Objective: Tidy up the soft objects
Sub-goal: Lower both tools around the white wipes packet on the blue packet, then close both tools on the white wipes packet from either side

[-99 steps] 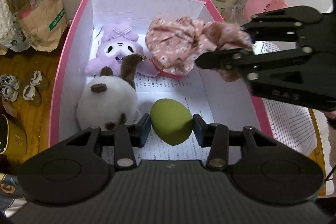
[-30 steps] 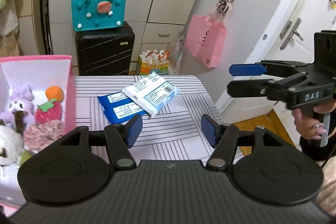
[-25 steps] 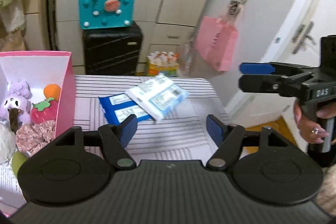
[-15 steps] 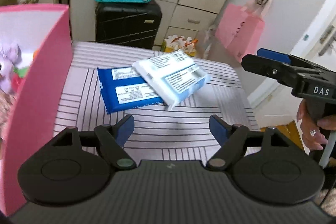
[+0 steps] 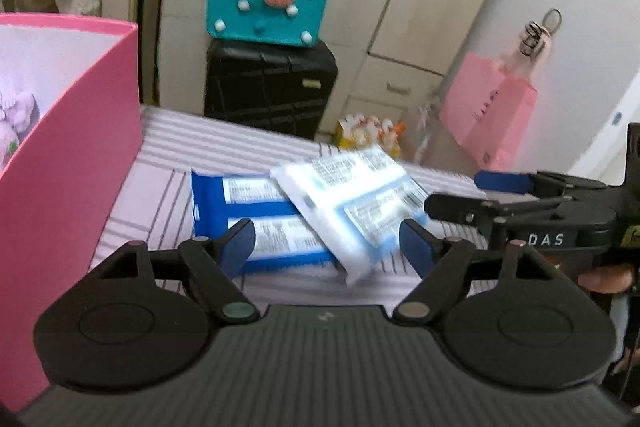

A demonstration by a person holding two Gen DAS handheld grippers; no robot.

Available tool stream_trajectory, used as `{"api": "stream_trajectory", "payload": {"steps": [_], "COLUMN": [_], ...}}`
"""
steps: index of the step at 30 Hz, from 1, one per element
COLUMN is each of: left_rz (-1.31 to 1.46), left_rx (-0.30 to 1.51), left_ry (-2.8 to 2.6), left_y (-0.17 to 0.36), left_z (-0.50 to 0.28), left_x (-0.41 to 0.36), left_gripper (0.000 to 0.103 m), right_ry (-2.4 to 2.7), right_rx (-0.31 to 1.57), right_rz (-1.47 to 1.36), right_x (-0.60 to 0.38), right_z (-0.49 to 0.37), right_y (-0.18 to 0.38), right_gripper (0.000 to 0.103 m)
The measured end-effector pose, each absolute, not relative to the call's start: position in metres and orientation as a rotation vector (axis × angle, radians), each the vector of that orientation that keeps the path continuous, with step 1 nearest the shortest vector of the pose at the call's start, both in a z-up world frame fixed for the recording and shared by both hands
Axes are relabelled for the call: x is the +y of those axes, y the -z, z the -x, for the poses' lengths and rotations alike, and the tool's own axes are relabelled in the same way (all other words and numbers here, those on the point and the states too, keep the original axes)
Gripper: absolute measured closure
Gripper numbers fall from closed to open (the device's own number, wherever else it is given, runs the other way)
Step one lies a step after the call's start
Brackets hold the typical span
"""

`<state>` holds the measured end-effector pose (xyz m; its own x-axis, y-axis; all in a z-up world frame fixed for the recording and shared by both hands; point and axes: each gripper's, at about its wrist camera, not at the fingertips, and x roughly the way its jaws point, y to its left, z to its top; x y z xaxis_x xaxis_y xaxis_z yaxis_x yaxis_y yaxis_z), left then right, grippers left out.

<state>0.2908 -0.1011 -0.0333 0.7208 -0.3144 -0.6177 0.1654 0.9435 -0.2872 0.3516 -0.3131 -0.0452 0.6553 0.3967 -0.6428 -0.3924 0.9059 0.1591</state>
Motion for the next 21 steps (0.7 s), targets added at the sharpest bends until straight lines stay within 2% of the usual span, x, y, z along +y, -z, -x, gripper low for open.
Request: {"api": "stream_trajectory", "payload": {"steps": [5,13,18,19,21], "left_rz": [0.223,0.201,0.207,0.205,0.216], "left_rx": [0.693,0.710,0.703,0.699,0.692], "left_ry": [0.247,0.209,0.207,0.213,0.227], "left_y": [0.043,0.055,0.063,0.063,0.064], "left_z": [-0.304,-0.311,-0.312,-0.311,-0.310], "left_x": [-0.105,-0.113,-0.116,-0.117,-0.117], "left_gripper": [0.022,0.023,0.028,0.033,0.043], "right_ry": [-0.472,-0.524,-0.507,-0.505,-0.501], "right_rx": [0.816,0.816,0.819,0.815,0.820], "right_rz": [-0.281,-0.431,-0.422,-0.421,-0.412], "right_x": [-0.335,-0.345,-0.341,-0.341,-0.340], "right_z": [-0.384,-0.394,-0.393,-0.393,-0.391], "right_y": [0.062,0.085,0.091,0.091,0.092], "right_gripper": [0.008,0.018,0.032,0.036,0.050]}}
